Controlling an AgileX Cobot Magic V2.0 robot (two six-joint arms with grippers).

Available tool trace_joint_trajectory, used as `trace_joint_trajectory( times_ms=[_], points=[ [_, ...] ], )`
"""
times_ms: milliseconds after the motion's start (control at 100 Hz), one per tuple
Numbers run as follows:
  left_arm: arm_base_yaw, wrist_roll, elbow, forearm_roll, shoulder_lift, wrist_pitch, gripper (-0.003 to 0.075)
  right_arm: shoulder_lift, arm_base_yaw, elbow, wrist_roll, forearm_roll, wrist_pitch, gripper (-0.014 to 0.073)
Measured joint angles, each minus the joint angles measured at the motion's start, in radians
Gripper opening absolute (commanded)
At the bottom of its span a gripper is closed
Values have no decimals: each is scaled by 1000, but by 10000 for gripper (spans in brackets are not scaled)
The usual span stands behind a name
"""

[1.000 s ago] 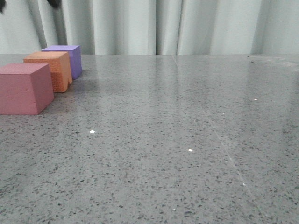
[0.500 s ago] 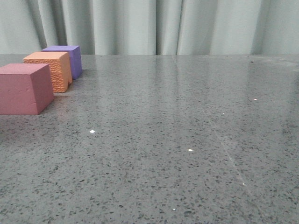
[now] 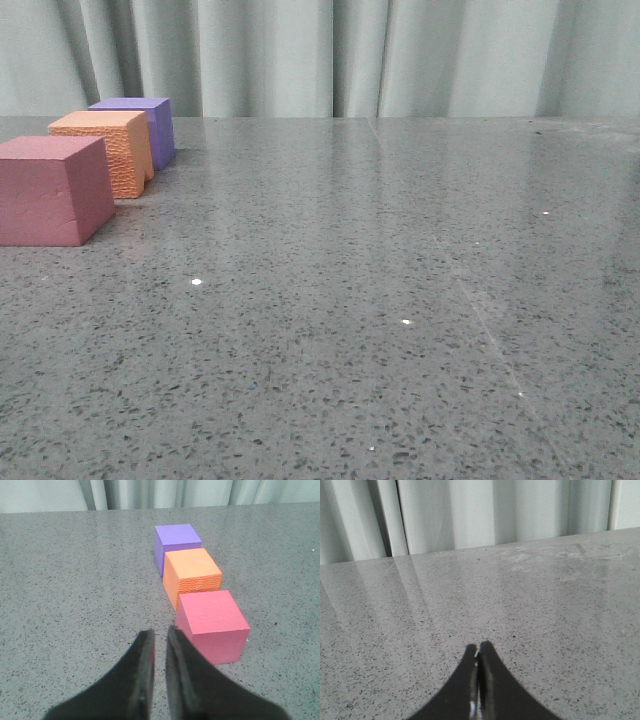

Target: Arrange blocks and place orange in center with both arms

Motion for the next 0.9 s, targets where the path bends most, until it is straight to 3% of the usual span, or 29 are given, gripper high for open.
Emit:
trace_joint_trajectory(
  times_ms=[900],
  points=[
    [0, 0, 2, 6, 0, -47, -19, 0, 0, 0, 0, 0, 0, -67]
  ],
)
